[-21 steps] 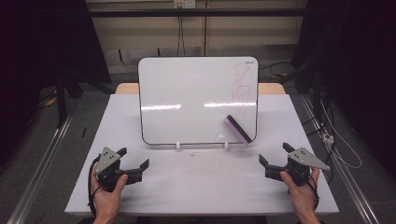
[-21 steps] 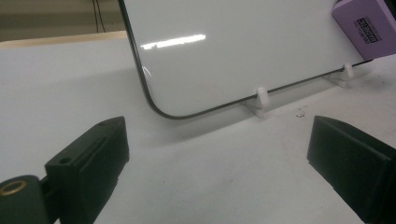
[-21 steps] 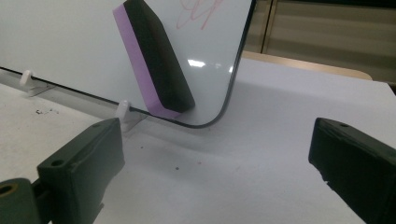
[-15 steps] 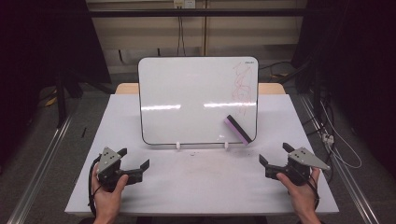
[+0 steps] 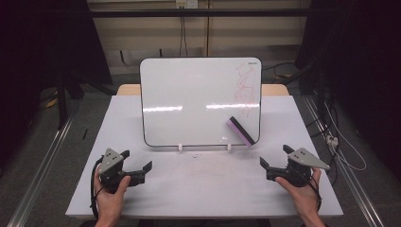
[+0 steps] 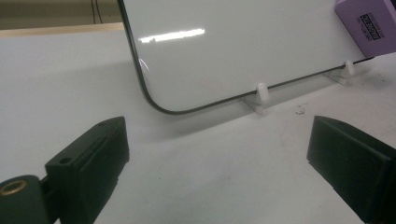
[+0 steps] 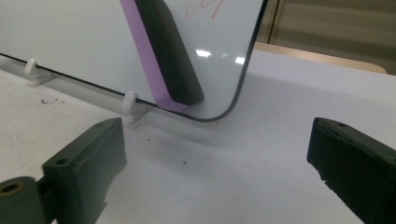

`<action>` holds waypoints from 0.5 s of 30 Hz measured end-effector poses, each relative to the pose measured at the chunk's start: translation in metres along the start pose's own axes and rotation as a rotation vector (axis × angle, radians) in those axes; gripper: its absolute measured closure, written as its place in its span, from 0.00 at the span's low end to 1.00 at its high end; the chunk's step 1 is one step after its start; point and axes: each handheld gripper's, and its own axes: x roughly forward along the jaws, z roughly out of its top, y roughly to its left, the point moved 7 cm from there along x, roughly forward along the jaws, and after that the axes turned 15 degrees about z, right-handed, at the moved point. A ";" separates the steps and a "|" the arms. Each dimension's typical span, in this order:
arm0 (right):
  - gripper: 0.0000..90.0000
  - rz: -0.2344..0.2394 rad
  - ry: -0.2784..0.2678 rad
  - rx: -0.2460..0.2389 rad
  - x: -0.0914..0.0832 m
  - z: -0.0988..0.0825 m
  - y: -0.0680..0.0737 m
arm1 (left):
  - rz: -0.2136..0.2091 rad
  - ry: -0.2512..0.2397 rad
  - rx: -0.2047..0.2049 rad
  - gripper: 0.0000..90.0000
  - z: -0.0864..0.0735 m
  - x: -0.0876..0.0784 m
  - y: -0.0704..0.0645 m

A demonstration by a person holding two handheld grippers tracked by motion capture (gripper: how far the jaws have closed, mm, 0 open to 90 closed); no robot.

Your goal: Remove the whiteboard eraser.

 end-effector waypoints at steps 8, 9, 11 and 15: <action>0.12 0.033 0.066 -0.035 0.016 0.008 0.007 | -0.023 -0.003 0.015 0.06 0.002 0.005 -0.004; 0.12 0.033 0.066 -0.035 0.016 0.008 0.007 | -0.027 -0.003 0.018 0.06 0.002 0.004 -0.004; 0.19 0.059 0.083 -0.054 0.020 0.015 0.012 | -0.029 -0.005 0.014 0.06 0.002 0.004 -0.005; 0.16 0.049 0.080 -0.077 0.024 0.029 0.014 | -0.033 -0.005 0.016 0.06 0.002 0.002 -0.006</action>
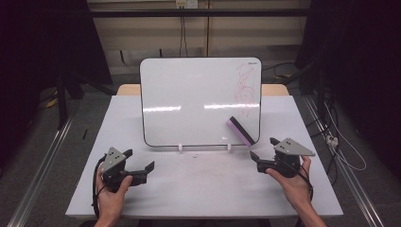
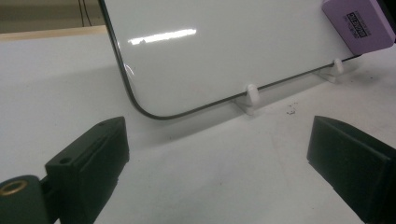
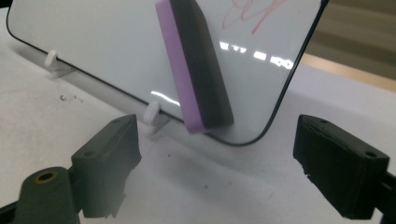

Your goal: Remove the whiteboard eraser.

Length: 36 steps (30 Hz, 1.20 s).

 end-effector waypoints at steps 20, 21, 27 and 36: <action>0.24 -0.014 0.139 -0.117 0.041 0.014 -0.003 | -0.004 0.013 0.008 0.06 -0.002 0.000 0.000; 0.26 -0.012 0.144 -0.125 0.042 0.013 -0.002 | -0.004 0.013 0.008 0.06 -0.002 0.000 0.000; 0.41 -0.037 0.160 -0.170 0.047 0.012 -0.002 | 0.000 0.014 0.001 0.06 -0.002 0.001 0.001; 0.60 -0.027 0.188 -0.169 0.054 0.008 -0.004 | -0.003 0.022 -0.006 0.06 -0.003 0.002 0.001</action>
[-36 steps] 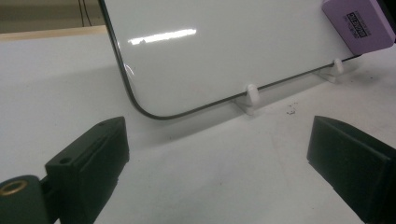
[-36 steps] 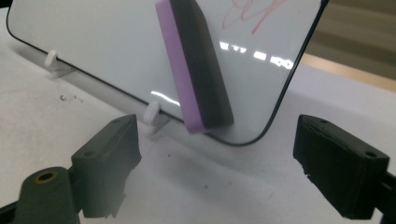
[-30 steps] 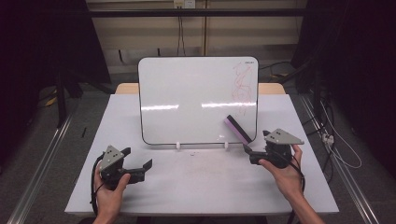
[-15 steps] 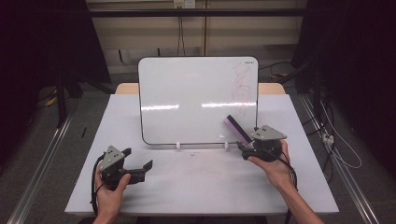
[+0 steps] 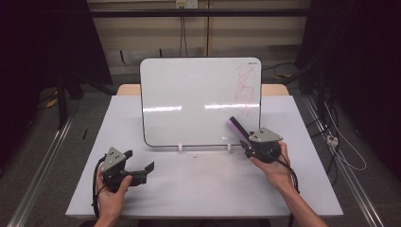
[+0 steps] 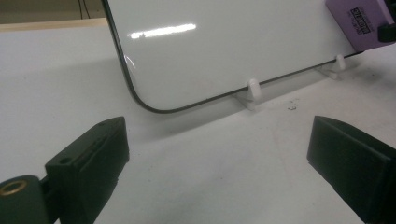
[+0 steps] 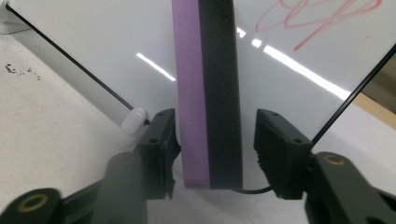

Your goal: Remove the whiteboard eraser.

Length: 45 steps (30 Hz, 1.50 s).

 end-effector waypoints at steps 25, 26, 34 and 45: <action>0.72 -0.024 0.005 -0.010 0.000 0.001 0.002 | 0.012 0.007 -0.024 0.06 -0.001 0.002 0.005; 0.72 -0.023 0.001 -0.007 0.000 0.002 0.003 | 0.010 0.008 -0.024 0.06 -0.001 0.002 0.005; 0.72 -0.013 -0.022 0.001 -0.004 0.004 0.003 | 0.000 0.017 -0.023 0.06 -0.002 0.002 0.003; 0.72 -0.021 -0.061 0.020 -0.011 0.005 0.001 | -0.004 0.019 -0.022 0.06 -0.002 0.003 0.003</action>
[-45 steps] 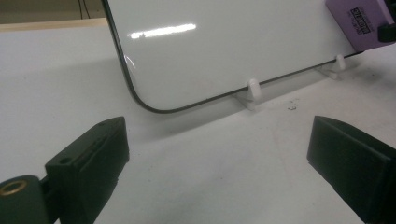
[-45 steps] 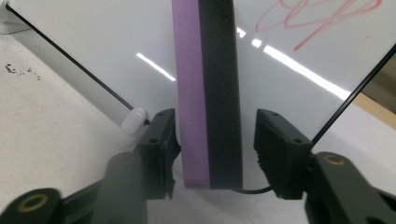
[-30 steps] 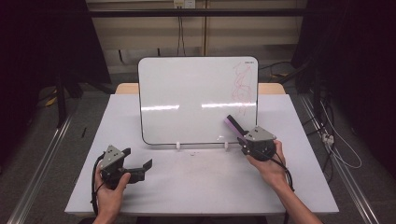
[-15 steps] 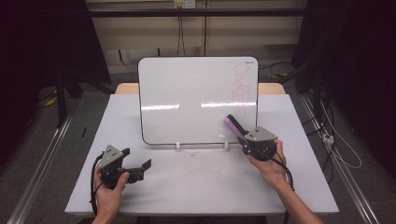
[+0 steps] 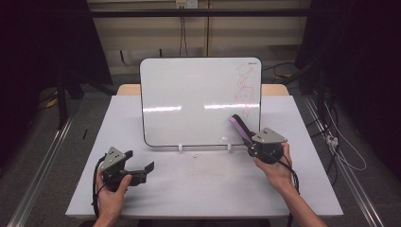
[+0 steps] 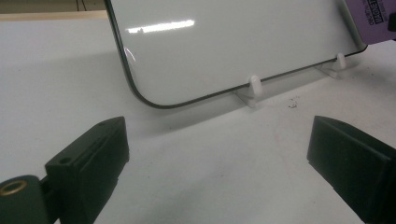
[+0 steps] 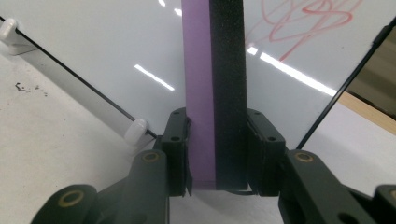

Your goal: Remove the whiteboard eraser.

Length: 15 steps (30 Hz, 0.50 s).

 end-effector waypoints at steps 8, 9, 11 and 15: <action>0.72 0.009 -0.038 0.023 -0.005 0.002 0.001 | 0.002 -0.003 0.002 0.06 0.000 0.000 0.001; 0.72 0.009 -0.038 0.023 -0.005 0.002 0.001 | 0.000 -0.002 0.000 0.06 0.000 0.000 0.000; 0.72 0.016 -0.046 0.032 -0.007 0.002 0.002 | 0.001 -0.003 0.001 0.06 0.000 0.000 0.000; 0.72 0.029 -0.062 0.045 -0.008 0.002 0.004 | 0.001 -0.004 -0.009 0.06 0.000 0.000 0.001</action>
